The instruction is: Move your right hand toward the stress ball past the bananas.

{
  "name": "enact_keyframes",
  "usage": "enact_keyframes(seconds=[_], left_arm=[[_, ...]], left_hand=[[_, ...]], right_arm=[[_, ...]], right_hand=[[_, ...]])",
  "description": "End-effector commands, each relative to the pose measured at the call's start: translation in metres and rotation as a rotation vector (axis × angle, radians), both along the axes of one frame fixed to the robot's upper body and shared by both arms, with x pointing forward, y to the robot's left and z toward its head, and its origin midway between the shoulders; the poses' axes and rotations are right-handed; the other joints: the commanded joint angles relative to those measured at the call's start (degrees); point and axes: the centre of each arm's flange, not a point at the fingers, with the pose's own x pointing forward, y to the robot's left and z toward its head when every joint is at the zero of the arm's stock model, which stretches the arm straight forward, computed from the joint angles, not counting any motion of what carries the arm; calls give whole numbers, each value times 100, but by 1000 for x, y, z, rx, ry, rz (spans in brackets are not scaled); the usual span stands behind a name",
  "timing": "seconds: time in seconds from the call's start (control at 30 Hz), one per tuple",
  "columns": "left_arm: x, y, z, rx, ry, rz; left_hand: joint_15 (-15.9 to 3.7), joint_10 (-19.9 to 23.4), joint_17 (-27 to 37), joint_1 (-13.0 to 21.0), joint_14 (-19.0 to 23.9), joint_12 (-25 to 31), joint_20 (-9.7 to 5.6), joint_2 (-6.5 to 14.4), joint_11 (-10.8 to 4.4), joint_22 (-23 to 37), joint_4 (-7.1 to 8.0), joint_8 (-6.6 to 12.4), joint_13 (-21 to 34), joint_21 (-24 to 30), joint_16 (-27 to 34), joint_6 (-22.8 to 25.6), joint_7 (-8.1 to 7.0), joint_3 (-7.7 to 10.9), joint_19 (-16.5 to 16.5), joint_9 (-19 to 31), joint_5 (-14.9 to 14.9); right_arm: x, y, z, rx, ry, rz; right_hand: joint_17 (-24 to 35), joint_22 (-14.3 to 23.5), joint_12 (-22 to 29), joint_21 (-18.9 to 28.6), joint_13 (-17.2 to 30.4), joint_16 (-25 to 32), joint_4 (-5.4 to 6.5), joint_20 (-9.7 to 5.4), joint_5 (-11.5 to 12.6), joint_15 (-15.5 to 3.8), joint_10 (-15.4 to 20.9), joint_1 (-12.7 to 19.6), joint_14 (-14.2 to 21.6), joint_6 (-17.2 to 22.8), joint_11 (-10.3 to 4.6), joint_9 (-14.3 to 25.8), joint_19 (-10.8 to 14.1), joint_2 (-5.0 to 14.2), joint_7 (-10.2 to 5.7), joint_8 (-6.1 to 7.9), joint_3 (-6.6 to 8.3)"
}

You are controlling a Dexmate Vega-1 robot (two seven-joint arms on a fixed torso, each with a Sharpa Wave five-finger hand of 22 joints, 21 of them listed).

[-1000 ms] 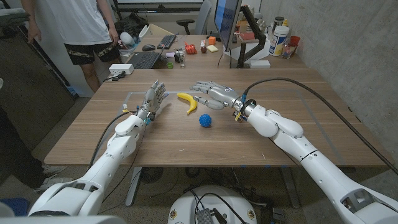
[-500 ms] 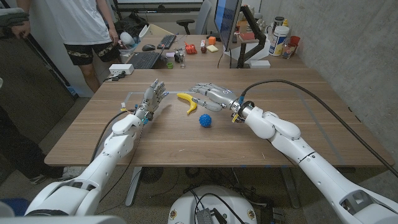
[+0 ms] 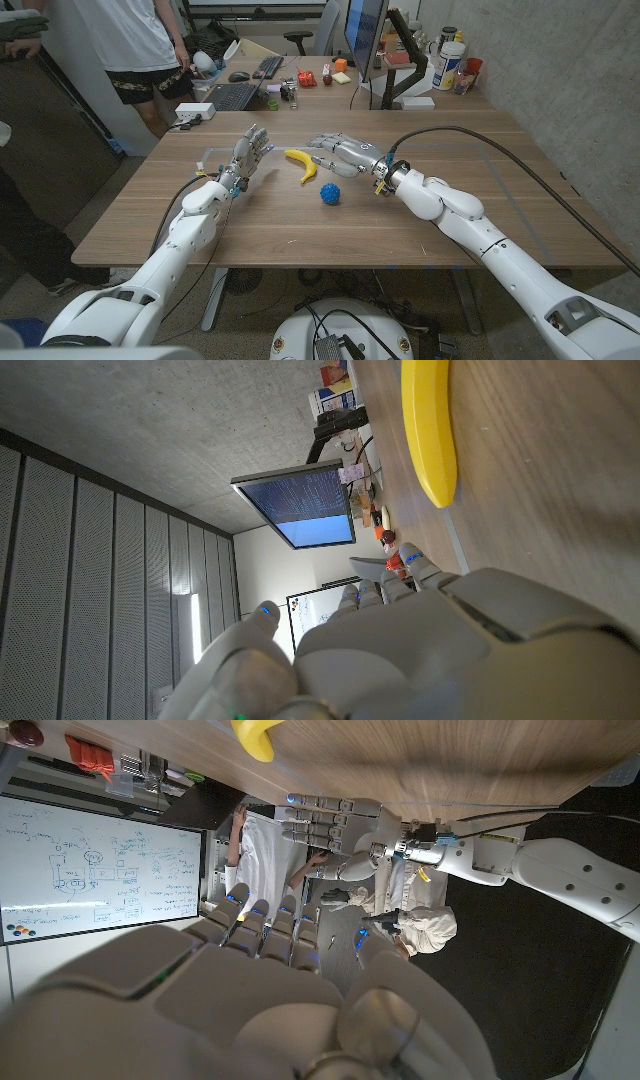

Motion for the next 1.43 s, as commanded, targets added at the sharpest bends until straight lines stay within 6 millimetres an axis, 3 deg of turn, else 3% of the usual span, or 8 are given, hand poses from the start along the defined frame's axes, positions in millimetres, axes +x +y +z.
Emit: enact_keyframes(seconds=[0.03,0.8,1.43], left_arm=[[8,-12,5,-2,3,-10],[9,-10,-1,13,14,-23],[0,-12,-4,14,3,-22]], left_hand=[[32,-25,25,18,-110,27,-134,676,25,34,14,35,27,-19,9,-276,-39,-17,24,26,32],[40,-62,25,16,-123,21,-129,677,24,36,16,35,28,-32,6,-279,-36,-21,28,27,33],[52,-70,25,16,-126,25,-118,677,38,37,16,35,28,-44,5,-282,-36,-24,29,27,34]], right_arm=[[8,-4,1,1,12,20],[5,4,-15,-34,13,-14],[0,11,-28,-72,8,-30]], right_hand=[[17,12,-5,-39,22,3,19,-526,-12,-313,-15,22,-9,2,-13,31,30,135,-3,-22,-29],[11,13,-8,-71,23,0,16,-509,-7,-307,-21,36,-13,-15,-16,32,51,144,-10,-21,-42],[-19,10,-18,-111,21,-26,-101,-481,5,-282,-43,165,-19,-69,-8,29,87,98,12,-31,-16]])
